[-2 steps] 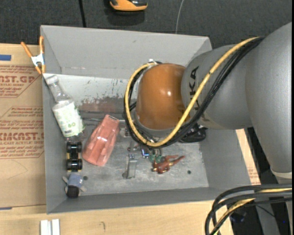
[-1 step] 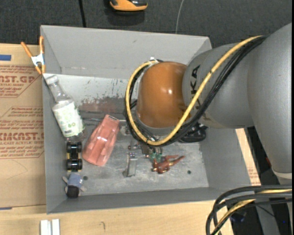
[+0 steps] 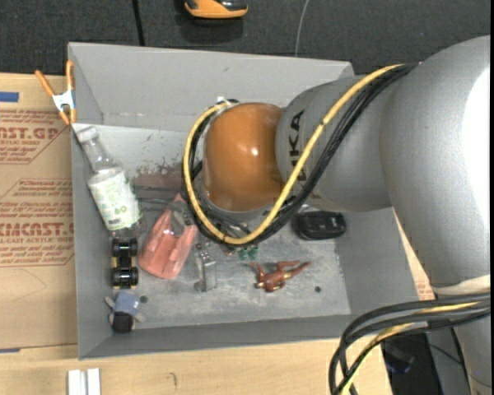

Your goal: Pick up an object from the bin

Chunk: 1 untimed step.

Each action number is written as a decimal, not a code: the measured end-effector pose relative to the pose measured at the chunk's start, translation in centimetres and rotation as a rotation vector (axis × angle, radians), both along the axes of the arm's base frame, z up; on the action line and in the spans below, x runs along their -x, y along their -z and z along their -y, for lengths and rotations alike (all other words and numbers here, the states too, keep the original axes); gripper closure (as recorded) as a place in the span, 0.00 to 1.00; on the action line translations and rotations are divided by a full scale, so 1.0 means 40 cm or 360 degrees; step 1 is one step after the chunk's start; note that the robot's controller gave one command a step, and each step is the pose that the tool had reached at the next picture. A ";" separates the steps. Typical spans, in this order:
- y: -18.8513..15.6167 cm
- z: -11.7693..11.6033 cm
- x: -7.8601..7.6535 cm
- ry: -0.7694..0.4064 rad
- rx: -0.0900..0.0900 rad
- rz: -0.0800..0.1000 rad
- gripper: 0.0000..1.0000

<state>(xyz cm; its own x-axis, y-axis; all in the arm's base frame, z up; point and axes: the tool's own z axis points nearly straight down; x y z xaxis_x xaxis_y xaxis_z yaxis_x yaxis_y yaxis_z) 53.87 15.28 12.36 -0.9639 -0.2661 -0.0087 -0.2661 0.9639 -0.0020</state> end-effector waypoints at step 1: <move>0.001 -0.028 -0.112 -0.0409 0.0004 -0.0010 0.00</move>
Offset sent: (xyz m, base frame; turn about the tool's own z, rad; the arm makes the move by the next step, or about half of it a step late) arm 0.0487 0.0165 0.0087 -0.2968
